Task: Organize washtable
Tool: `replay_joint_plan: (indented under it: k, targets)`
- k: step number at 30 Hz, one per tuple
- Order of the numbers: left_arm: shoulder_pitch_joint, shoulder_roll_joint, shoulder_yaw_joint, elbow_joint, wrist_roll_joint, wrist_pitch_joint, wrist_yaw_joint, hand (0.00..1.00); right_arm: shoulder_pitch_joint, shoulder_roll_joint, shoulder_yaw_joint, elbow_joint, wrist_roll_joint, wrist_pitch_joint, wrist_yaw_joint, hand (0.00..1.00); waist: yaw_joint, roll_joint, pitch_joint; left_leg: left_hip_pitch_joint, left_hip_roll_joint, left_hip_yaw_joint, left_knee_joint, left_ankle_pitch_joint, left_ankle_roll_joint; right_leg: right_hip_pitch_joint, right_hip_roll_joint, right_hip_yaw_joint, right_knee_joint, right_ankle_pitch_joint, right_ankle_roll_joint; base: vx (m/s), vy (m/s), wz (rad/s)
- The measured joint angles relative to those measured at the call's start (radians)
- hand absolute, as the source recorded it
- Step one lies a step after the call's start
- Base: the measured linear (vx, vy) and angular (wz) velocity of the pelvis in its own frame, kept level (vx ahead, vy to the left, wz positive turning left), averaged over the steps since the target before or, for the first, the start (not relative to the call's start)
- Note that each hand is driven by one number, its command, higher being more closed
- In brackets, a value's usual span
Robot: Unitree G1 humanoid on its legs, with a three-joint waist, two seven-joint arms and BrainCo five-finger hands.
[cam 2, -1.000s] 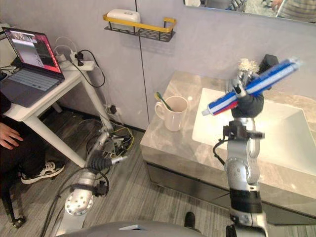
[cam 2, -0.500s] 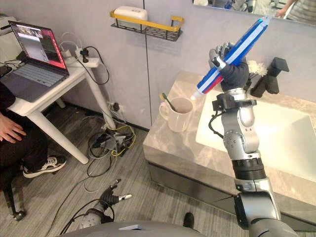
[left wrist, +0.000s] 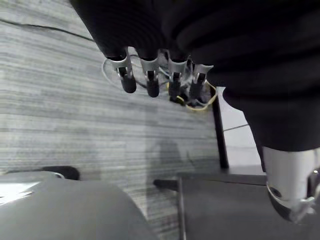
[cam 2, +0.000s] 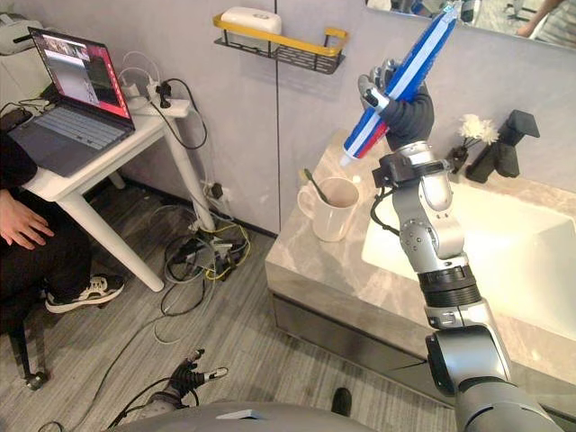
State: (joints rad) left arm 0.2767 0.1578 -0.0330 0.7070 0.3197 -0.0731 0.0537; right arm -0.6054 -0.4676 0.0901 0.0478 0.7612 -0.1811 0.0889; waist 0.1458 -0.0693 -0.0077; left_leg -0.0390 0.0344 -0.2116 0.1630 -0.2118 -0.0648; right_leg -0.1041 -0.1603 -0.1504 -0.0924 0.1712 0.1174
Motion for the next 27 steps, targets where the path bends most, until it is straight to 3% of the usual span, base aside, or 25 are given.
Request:
replay_joint_plan:
  k: [9,27]
  targets:
    - [-0.001,-0.003,0.045,0.098,-0.029,0.020,0.003,0.00,-0.001,-0.025,0.020,0.000,-0.010,0.019,0.001,1.00,0.000,-0.001,0.016,0.001,0.003,0.001,-0.002,0.000,0.000,0.000,0.003,0.000,0.000,0.000,0.000,0.00,0.000,0.00]
    - [-0.001,-0.004,0.052,0.117,-0.030,0.021,0.002,0.00,0.000,-0.025,0.036,0.008,-0.079,0.040,0.008,1.00,0.000,0.005,0.039,0.001,0.004,0.000,-0.003,0.001,-0.001,0.000,0.003,0.000,0.000,0.000,0.000,0.00,0.000,0.00]
